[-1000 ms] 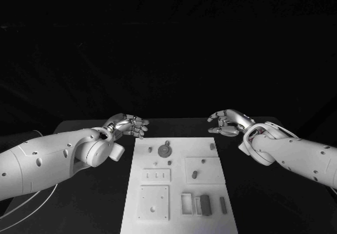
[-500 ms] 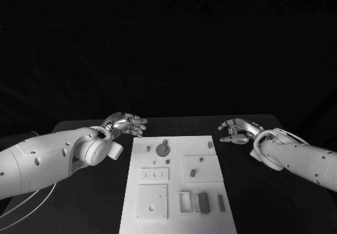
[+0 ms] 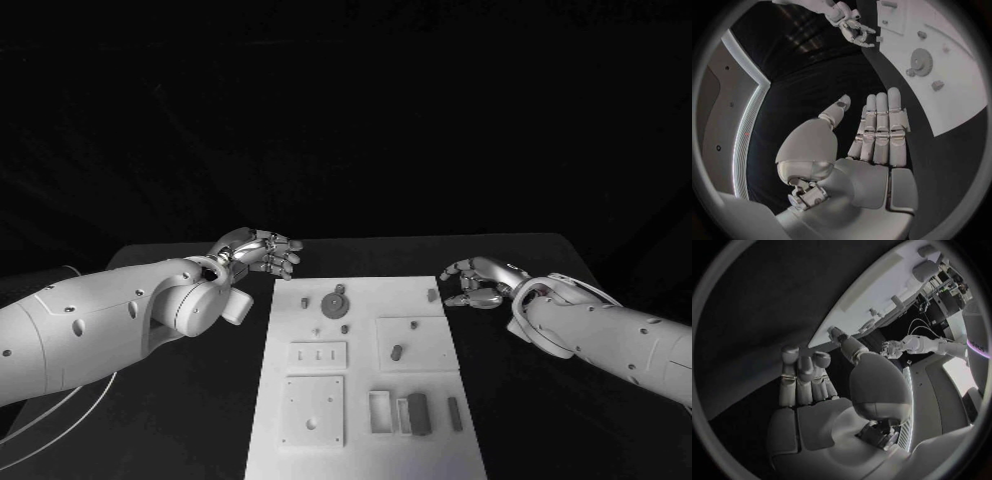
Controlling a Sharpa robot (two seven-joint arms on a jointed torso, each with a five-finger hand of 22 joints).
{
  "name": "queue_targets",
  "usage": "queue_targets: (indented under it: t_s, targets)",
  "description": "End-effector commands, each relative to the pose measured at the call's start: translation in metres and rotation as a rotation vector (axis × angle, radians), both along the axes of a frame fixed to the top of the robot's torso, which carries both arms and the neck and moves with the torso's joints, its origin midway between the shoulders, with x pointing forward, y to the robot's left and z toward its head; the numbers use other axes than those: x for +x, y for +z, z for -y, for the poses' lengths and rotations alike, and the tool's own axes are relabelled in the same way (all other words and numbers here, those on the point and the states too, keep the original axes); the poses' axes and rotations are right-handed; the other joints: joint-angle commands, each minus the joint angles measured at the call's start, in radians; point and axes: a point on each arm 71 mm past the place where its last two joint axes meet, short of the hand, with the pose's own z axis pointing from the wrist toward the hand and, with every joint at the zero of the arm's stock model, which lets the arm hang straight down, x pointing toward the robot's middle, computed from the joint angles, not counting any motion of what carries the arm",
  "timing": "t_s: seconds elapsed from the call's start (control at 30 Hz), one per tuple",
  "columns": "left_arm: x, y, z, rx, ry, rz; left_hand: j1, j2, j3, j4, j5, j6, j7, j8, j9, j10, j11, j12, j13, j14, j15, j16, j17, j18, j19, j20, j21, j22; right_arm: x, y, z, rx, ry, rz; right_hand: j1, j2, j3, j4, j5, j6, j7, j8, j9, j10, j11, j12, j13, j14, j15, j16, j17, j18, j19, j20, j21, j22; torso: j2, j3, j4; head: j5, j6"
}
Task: Assemble the parts on the task board
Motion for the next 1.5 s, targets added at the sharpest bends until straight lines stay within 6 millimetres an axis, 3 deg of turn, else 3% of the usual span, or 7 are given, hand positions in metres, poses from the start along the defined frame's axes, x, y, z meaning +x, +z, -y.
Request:
queue_targets:
  t_s: [0.03, 0.2, 0.43, 0.83, 1.5]
  targets:
    - [0.000, 0.001, 0.003, -0.004, -0.017, 0.007, 0.008, -0.006, 0.003, -0.003, 0.000, -0.001, 0.008, -0.005, 0.002, -0.004, 0.006, -0.007, 0.001, 0.009, 0.001, -0.005, 0.001, 0.009, 0.000, -0.001, -0.005, 0.001, -0.002, -0.005, -0.004, -0.008, 0.035, -0.030, 0.006, 0.004, -0.005, 0.000, 0.006, -0.005, -0.002, -0.002, 0.000, -0.009, 0.000, 0.004, 0.002, -0.005, 0.001, 0.006, 0.002, 0.058, -0.007, 0.003, -0.002, 0.019, 0.001, -0.0009, -0.0008, 0.000, 0.001]
    - [0.000, 0.001, 0.003, -0.002, -0.016, 0.002, 0.008, -0.006, 0.003, -0.002, 0.000, -0.003, 0.008, -0.006, 0.002, -0.004, 0.006, -0.008, 0.002, 0.009, 0.001, -0.006, 0.002, 0.009, 0.000, -0.001, -0.006, 0.001, -0.005, -0.008, -0.012, 0.001, 0.055, -0.040, 0.000, 0.013, -0.007, 0.000, 0.026, -0.001, -0.004, 0.005, 0.002, -0.010, -0.002, 0.009, 0.005, -0.005, -0.002, 0.013, 0.004, 0.058, -0.007, 0.004, 0.000, 0.019, 0.000, -0.0018, 0.0038, 0.007, -0.005]
    - [0.000, 0.001, 0.003, -0.001, -0.017, 0.002, 0.010, -0.006, 0.003, -0.003, 0.000, -0.006, 0.010, -0.008, 0.002, -0.005, 0.007, -0.009, 0.003, 0.009, 0.001, -0.007, 0.003, 0.009, 0.000, -0.001, -0.006, 0.002, -0.004, -0.009, -0.016, 0.002, 0.057, -0.036, -0.003, 0.023, -0.006, 0.000, 0.034, 0.005, -0.008, 0.012, 0.005, -0.009, -0.005, 0.013, 0.008, -0.005, -0.004, 0.018, 0.004, 0.058, -0.006, 0.004, 0.002, 0.019, 0.001, -0.0002, 0.0033, 0.006, -0.007]
    - [0.000, 0.001, 0.004, 0.000, -0.020, 0.002, 0.011, -0.005, 0.003, -0.002, 0.000, -0.006, 0.010, -0.009, 0.003, -0.004, 0.007, -0.009, 0.003, 0.009, 0.001, -0.008, 0.004, 0.009, 0.000, 0.000, -0.007, 0.002, -0.002, -0.011, -0.020, -0.001, 0.058, -0.039, 0.002, 0.047, -0.002, -0.001, 0.038, 0.013, -0.021, 0.024, 0.009, -0.005, -0.017, 0.020, 0.011, -0.003, -0.014, 0.028, 0.005, 0.058, -0.002, 0.001, 0.010, 0.020, 0.000, -0.0034, 0.0040, 0.006, -0.014]
    - [-0.001, 0.001, 0.004, 0.001, -0.021, 0.003, 0.011, -0.004, 0.003, -0.001, 0.000, -0.004, 0.009, -0.008, 0.004, -0.004, 0.007, -0.010, 0.004, 0.010, 0.001, -0.009, 0.005, 0.008, 0.001, 0.000, -0.007, 0.003, -0.001, -0.016, -0.023, -0.017, 0.055, -0.039, 0.010, 0.081, 0.002, -0.001, 0.040, 0.059, -0.030, 0.059, 0.022, 0.005, -0.026, 0.028, 0.014, 0.003, -0.023, 0.042, 0.003, 0.058, 0.003, -0.006, 0.024, 0.020, 0.001, -0.0020, 0.0023, 0.007, -0.016]
